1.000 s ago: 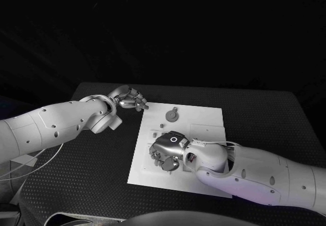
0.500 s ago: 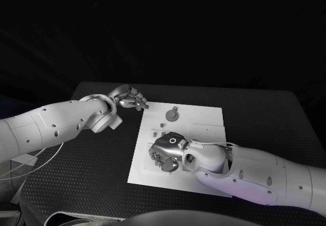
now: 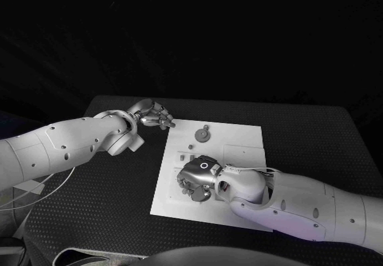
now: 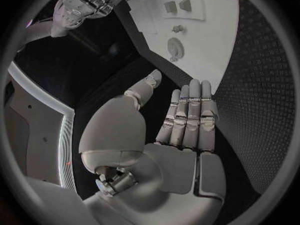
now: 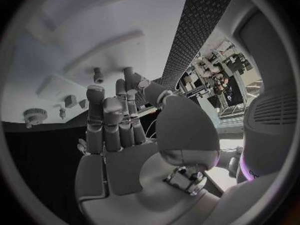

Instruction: Assemble the parts on the task board

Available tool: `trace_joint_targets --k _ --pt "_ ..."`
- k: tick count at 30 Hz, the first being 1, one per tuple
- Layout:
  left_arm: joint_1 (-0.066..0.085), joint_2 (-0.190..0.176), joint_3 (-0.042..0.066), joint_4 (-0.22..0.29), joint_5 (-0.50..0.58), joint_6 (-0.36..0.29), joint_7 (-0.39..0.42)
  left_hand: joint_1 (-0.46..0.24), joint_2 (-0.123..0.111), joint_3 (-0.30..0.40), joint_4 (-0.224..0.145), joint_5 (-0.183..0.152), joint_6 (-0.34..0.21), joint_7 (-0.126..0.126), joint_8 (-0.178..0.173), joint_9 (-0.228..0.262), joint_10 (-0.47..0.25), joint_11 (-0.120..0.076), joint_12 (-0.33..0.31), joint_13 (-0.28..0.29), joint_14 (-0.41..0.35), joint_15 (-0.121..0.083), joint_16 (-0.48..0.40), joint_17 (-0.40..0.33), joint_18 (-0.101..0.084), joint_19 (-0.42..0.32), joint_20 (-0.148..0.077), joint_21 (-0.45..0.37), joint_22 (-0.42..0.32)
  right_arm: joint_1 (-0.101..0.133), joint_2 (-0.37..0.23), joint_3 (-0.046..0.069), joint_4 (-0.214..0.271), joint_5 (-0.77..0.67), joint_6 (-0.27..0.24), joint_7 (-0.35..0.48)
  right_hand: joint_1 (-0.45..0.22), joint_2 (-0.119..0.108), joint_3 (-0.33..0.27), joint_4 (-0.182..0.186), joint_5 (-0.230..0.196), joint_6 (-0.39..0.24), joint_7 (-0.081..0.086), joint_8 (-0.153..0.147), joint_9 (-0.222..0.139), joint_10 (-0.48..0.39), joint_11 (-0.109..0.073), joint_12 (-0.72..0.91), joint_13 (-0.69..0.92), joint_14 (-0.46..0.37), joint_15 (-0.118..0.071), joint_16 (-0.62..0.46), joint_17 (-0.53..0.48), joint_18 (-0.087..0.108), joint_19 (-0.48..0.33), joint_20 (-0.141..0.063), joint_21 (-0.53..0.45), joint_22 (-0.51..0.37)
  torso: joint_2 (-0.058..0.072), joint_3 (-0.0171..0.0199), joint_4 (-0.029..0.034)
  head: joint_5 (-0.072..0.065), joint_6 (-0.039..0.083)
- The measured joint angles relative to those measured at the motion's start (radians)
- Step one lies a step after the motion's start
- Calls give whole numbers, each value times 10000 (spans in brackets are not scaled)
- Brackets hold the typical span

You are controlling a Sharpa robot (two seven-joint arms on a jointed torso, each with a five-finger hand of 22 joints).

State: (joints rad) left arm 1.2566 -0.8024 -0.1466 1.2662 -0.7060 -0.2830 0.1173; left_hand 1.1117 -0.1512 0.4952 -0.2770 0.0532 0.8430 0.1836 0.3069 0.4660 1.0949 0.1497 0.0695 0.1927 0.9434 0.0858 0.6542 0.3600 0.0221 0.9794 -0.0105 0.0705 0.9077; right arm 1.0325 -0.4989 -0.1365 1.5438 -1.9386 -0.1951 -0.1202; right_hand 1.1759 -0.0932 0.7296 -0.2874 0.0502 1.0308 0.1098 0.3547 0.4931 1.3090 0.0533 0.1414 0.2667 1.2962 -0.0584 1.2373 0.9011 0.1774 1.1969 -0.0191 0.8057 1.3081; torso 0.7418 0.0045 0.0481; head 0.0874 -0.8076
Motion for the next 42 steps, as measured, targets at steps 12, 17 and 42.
trace_joint_targets --k 12,17,42 --pt "0 -2 0 3 0 0 -1 0 0 0 0 0 0 0 0 0 0 0 0 -8 0 0 0 21 0 0 0 0 1 10 76 -64 -123 80 -122 92 -98 -101 -42 23 -1 -323 176 -186 -2 -23 9 -190 37 -3 3 0 -2 2 -40 -35 35 -1 -1 6 -5 1 5" --pt "0 -4 0 4 0 -1 -2 0 0 0 0 0 0 0 0 1 0 0 0 -8 0 0 0 21 -1 0 0 0 -8 -43 62 -131 -201 300 -176 149 -504 -557 -511 31 40 -1109 452 -624 -171 -632 225 -538 -36 -122 169 0 22 3 -73 -38 35 -2 -1 5 -7 1 7" --pt "0 -20 0 -20 0 1 -9 0 0 0 0 0 0 0 0 -7 0 0 0 -16 0 0 0 51 -1 0 0 0 -6 -22 -924 199 417 1017 -1472 235 -911 -1097 -1279 103 40 -1936 666 -953 -369 -1586 608 -753 -269 -305 548 0 47 -1 -234 54 -59 -4 -5 17 -13 -117 125"
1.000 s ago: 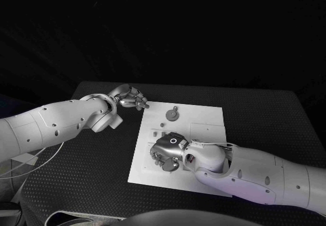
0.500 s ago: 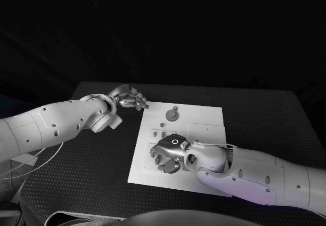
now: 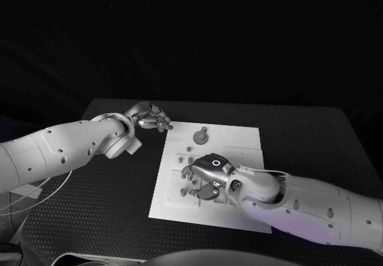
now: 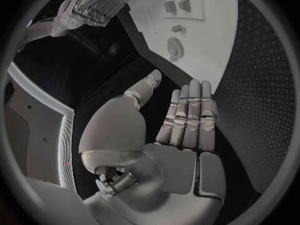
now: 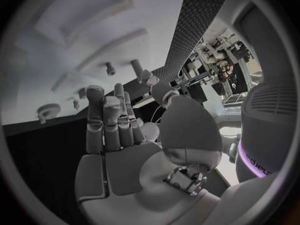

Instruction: Assemble the parts on the task board

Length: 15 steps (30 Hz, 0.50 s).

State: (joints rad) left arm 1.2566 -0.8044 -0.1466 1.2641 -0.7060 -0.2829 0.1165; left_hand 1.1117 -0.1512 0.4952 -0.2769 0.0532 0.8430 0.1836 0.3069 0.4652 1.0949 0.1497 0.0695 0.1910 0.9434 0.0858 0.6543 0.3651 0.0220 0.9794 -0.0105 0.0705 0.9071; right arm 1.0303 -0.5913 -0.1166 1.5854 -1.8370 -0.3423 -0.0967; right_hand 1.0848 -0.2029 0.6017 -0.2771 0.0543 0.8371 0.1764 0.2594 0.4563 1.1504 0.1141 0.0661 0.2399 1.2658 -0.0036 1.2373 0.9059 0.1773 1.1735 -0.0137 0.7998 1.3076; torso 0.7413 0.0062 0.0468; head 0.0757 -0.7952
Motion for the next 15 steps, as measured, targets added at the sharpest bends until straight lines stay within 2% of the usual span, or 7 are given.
trace_joint_targets --k 4,7,10,11,13,14,15 --pt "0 29 -2 -72 0 1 -1 0 0 0 0 0 0 0 0 0 0 0 0 1 0 0 -2 0 0 0 0 0 -7 190 -298 291 199 403 -607 29 0 0 -2 190 0 -39 66 19 -32 64 -64 74 17 0 0 0 -1 -1 0 1 0 0 -5 1 -7 -59 78" --pt "-1 71 -3 -116 0 4 -5 0 0 0 0 0 0 0 0 1 0 0 0 1 0 0 -38 32 0 0 0 0 -9 336 -552 526 352 897 -963 55 107 119 0 194 0 -56 83 19 -36 374 -212 277 164 6 -109 0 -14 0 19 20 0 0 -16 1 -16 -115 141" --pt "-1 119 -3 -161 0 8 -5 0 0 -25 25 0 0 0 0 1 0 0 0 1 42 29 -39 52 0 0 0 0 -9 617 -907 650 462 1358 -1097 61 21 271 -109 227 0 5 126 113 -4 823 -331 587 445 29 -238 0 -15 -1 39 36 0 0 -32 7 -28 -178 210" --pt "-1 129 -4 -176 0 8 -5 0 0 -25 25 0 0 0 0 1 0 0 0 1 70 1 -38 64 0 0 0 0 -9 695 -1030 679 474 1463 -1101 69 40 337 -134 224 0 128 83 176 22 1110 -382 814 625 63 -309 0 -15 -1 43 37 0 0 -35 8 -34 -187 227" --pt "-4 147 -7 -216 0 9 -5 0 0 -25 25 0 0 0 0 1 24 24 0 1 73 -1 -39 81 0 0 0 0 -9 855 -1274 687 480 1695 -1056 71 89 429 -331 140 0 439 -181 371 158 1844 -519 1850 1611 111 -544 0 -15 8 83 27 0 -1 -49 13 -40 -213 265" --pt "-6 152 -9 -240 0 9 -5 0 0 -50 49 0 0 0 0 -1 65 14 0 1 73 -1 -39 87 0 0 0 0 -12 965 -1411 683 455 1897 -974 65 123 489 -542 -21 -10 421 -379 432 302 1513 -757 3074 3099 122 -703 -22 -15 112 132 -24 -44 -1 -58 14 -45 -233 280" --pt "-7 153 -9 -254 0 9 -5 0 0 -59 59 0 0 0 0 -8 98 -19 33 1 73 -2 -53 100 1 0 0 0 -20 1051 -1499 682 422 2094 -880 48 154 569 -715 2 -23 414 -470 484 435 801 -924 4392 4817 70 -860 -48 -15 316 157 -49 -106 -1 -66 18 -51 -255 296"
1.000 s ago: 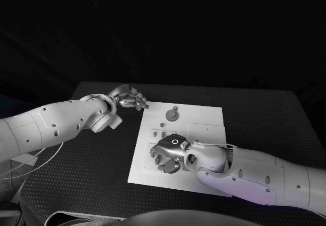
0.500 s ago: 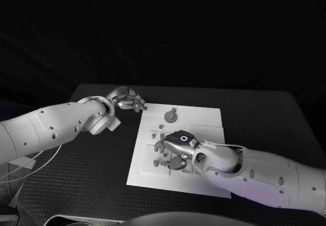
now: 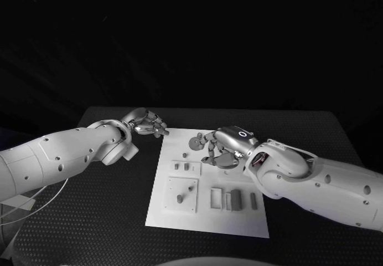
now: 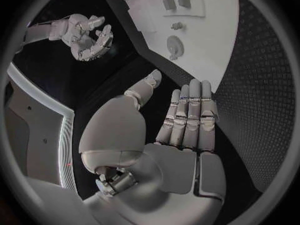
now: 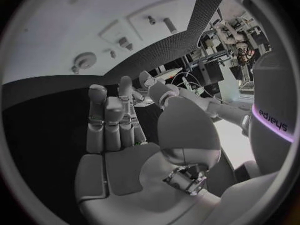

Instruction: Assemble the parts on the task board

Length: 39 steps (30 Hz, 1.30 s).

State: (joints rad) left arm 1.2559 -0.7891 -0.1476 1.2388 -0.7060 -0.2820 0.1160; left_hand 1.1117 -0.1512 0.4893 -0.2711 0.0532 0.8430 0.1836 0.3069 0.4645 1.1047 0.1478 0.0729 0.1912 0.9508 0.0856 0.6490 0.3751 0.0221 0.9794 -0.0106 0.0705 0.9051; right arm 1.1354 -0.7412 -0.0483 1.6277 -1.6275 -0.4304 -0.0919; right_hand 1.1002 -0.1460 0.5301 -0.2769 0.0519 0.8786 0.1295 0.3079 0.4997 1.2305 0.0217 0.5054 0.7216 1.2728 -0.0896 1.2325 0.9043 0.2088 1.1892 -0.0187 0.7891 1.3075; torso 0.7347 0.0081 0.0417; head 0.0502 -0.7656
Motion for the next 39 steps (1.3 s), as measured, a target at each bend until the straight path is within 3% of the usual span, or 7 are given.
trace_joint_targets --k 5,12,17,21,27,32,39 --pt "-17 -2 -20 -43 10 0 0 -54 54 -40 40 0 0 0 0 -4 283 -140 114 58 36 -36 -73 88 -15 37 -37 0 -11 231 -583 6 -44 1406 760 -211 -449 242 3 509 -16 394 -226 302 512 -668 -188 3264 3263 179 -157 324 241 30 157 -156 188 0 -51 8 -46 -61 33" --pt "-39 -6 -36 -49 23 -2 0 -95 13 -66 65 0 0 0 0 -3 302 -122 114 57 36 -36 -73 106 -23 37 -37 0 -11 264 -1199 -33 185 3190 2262 -971 -1911 322 -118 1604 -16 602 -421 441 905 -731 -259 4680 4290 440 -315 1015 633 34 458 -277 552 0 -98 24 -81 -188 7" --pt "-41 -12 -40 -49 32 -2 0 -95 13 -66 66 0 0 0 0 -3 316 -107 114 56 36 -36 -73 111 -26 37 -37 0 -20 273 -1632 -341 322 4366 3634 -1925 -2716 382 -49 2298 -16 784 -592 442 1079 -743 -453 4967 4447 446 -375 1306 851 39 439 -441 730 0 -102 21 -86 -306 -32" --pt "-41 -13 -42 -46 38 -2 -6 -134 52 -66 66 0 0 0 0 -11 316 -107 114 56 35 -36 -72 123 -65 37 -37 0 -20 266 -1902 -606 385 5110 4351 -2610 -2932 365 0 2456 -16 836 -565 442 1134 -747 -457 5045 4462 432 -390 1420 985 39 404 -478 836 0 -98 11 -87 -356 -81" --pt "-41 4 -42 -51 45 0 -10 -133 52 -66 65 0 0 0 0 -12 316 -107 113 55 36 -36 -109 134 -66 37 -37 0 -20 272 -1946 -844 245 5731 4827 -3304 -3658 779 -212 2658 -16 861 -555 380 1167 -708 -525 5046 4334 378 -443 1420 894 38 330 -550 940 -1 -97 2 -95 -407 -134" --pt "-43 12 -43 -49 52 7 -9 -177 9 -90 90 0 0 0 0 -11 316 -107 113 55 35 -36 -110 145 -68 37 -37 0 -31 270 -1954 -1049 199 5858 5149 -3696 -4027 704 -224 2679 -16 980 -613 323 1156 -672 -560 5046 4273 377 -444 1505 985 35 312 -567 1027 -1 -101 2 -96 -440 -177" --pt "-42 12 -45 -49 61 9 -9 -176 9 -89 90 0 0 0 0 -11 316 -106 113 55 35 -36 -109 156 -68 36 -37 0 -31 266 -1921 -1157 266 5869 5367 -3912 -4390 436 -70 2883 -16 1081 -644 231 1144 -636 -597 5045 4232 413 -480 1575 1056 32 275 -601 1113 -1 -101 -1 -95 -475 -229"
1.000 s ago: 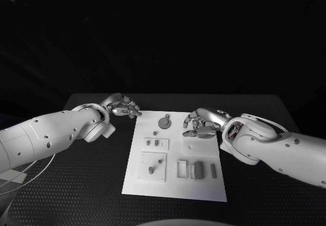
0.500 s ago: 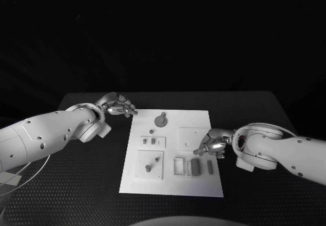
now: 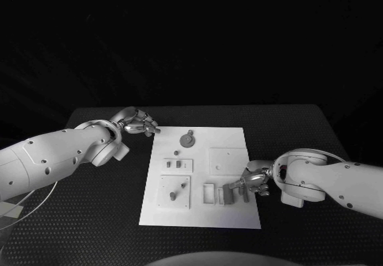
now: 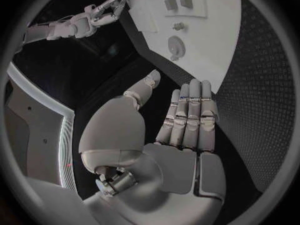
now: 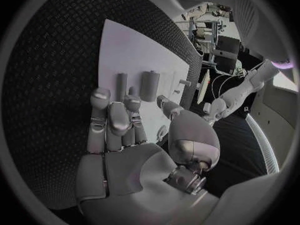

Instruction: Assemble the parts on the task board

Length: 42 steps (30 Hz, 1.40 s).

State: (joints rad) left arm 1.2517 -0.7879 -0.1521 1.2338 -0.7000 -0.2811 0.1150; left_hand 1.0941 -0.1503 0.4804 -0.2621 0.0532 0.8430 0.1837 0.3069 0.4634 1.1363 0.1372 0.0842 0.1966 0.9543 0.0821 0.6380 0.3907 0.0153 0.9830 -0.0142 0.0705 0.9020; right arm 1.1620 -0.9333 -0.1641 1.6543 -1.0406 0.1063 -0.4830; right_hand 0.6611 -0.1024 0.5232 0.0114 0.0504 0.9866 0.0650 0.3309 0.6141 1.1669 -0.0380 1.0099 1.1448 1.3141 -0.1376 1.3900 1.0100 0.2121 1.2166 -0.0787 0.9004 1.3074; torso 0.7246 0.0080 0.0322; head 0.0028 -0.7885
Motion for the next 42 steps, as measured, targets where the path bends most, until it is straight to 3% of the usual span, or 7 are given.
trace_joint_targets --k 13,27,35,42 --pt "0 2 0 -1 12 12 -4 3 3 28 28 0 0 0 0 0 0 0 0 -1 0 0 -38 19 -1 0 0 0 -9 -2 267 -31 60 -284 52 -70 -317 -508 289 289 0 87 5 -80 0 0 1 0 -44 6 -3 59 -6 -25 -39 -34 99 0 6 -8 15 0 -62" --pt "2 -6 -1 7 18 22 -10 -37 -37 6 49 0 0 0 0 -8 -1 0 0 -2 0 0 -38 33 -1 -1 0 0 -8 -237 768 -99 -342 -1033 53 -22 -315 -506 402 230 0 315 58 -87 67 2 2 -1 -61 7 1 59 -63 -26 -60 -51 155 0 6 -10 20 31 -115" --pt "2 -10 -1 12 21 25 -13 -36 -36 6 49 0 0 0 0 -8 -1 0 0 -2 0 0 -38 35 -2 -1 1 0 -8 -267 901 -109 -442 -1344 53 35 -102 -150 297 -456 0 414 124 -88 113 3 2 38 -103 7 2 100 -133 -26 -127 -14 198 -1 6 -11 15 56 -131" --pt "2 -11 -1 15 22 27 -15 -36 -36 6 49 0 0 0 0 -8 -1 0 0 -3 0 0 -76 46 -2 -1 1 0 -16 -269 924 -114 -468 -1400 51 95 -68 673 278 -1811 -5 420 111 -84 142 37 39 82 -157 2 8 100 -222 -26 -164 23 245 0 6 -4 11 68 -132"
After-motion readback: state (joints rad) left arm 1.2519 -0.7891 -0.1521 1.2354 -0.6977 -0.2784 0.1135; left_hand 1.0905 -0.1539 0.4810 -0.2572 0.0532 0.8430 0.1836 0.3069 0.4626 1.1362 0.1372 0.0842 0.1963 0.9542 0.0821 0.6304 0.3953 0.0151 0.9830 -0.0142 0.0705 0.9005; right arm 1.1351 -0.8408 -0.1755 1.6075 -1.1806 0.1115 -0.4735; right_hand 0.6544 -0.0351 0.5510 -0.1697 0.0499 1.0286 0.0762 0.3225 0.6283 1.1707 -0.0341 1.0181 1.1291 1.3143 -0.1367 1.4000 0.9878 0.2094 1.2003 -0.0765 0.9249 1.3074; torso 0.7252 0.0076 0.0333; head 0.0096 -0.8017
